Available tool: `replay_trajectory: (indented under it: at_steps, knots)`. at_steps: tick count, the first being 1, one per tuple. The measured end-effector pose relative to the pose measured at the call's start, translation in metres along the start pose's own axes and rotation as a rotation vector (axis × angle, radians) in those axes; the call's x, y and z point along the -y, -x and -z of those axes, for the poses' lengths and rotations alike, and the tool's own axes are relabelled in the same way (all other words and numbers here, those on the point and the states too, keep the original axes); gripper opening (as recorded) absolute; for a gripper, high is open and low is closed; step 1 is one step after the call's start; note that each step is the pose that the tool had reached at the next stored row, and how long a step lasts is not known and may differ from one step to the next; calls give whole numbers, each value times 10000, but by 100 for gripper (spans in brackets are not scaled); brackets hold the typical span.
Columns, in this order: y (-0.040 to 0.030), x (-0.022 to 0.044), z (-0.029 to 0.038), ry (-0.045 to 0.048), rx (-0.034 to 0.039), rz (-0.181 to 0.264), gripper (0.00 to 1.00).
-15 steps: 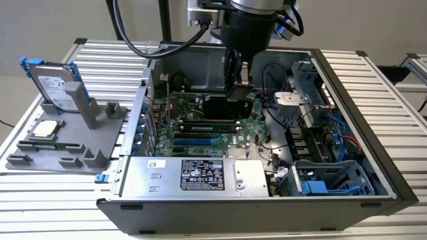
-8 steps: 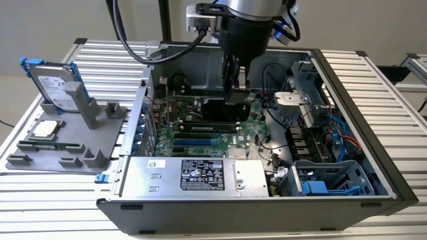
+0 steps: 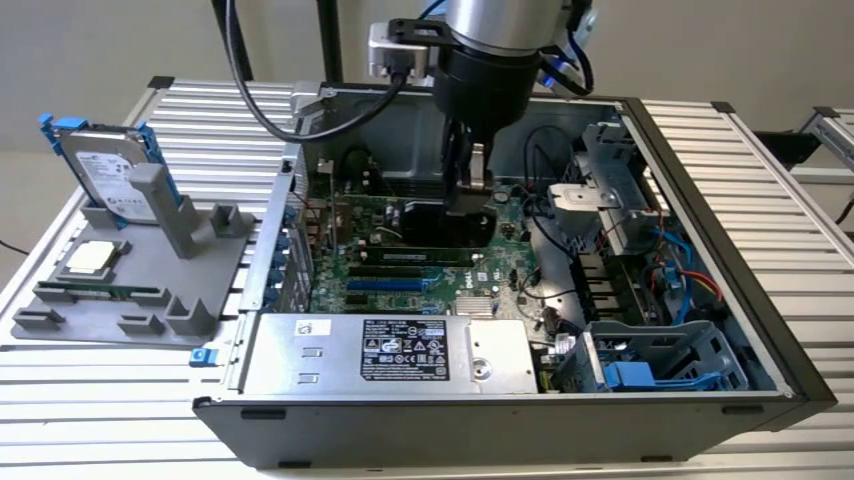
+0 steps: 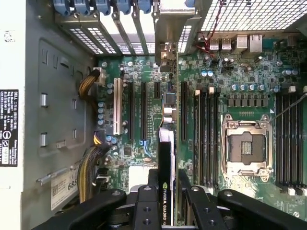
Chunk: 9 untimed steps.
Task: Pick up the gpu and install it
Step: 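Insert the gpu into the slot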
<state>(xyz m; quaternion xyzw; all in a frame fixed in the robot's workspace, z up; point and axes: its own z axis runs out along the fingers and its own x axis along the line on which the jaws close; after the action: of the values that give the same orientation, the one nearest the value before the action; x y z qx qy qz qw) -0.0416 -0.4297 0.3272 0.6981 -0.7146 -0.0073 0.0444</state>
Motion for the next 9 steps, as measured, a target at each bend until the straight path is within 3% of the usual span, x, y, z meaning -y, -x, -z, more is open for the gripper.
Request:
replay_trajectory:
  at_steps: [3, 9]
  knots:
    - [2, -5, -36, 7, 110, -107, 0]
    - [-3, -36, -145, 14, 122, -224, 0]
